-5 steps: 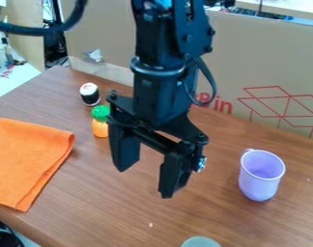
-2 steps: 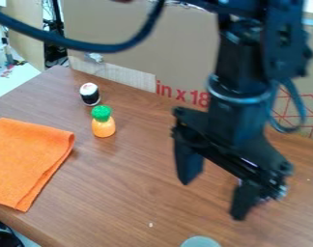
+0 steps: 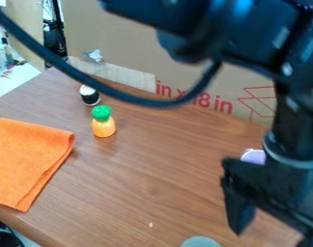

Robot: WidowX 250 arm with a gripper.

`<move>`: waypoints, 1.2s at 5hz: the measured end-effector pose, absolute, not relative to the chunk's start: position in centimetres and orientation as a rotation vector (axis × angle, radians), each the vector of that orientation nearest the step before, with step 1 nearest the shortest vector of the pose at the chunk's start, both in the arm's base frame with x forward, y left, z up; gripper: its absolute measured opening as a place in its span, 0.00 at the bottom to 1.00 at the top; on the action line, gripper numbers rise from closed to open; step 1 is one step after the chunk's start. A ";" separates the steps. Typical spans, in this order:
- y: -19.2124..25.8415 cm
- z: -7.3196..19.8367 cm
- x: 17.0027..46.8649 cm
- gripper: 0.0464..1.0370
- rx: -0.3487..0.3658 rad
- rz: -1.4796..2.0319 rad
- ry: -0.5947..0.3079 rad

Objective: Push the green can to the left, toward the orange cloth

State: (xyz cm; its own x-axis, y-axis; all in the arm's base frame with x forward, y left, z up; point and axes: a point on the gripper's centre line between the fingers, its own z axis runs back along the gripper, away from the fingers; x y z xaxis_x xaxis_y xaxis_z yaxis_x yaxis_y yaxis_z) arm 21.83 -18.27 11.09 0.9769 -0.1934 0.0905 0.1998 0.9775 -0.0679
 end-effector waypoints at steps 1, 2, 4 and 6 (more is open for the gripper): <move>-20.9 10.2 21.7 0.96 -0.109 -0.232 -0.063; -21.7 9.1 21.1 0.96 -0.134 -0.223 -0.033; -21.5 6.3 19.5 0.96 -0.140 -0.210 0.072; -19.0 5.2 18.8 0.96 -0.110 -0.136 0.163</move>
State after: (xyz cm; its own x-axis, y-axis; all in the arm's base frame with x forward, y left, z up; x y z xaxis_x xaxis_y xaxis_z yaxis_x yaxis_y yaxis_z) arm 18.81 -18.96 5.18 0.9776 -0.1437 -0.1538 0.1260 0.9848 -0.1195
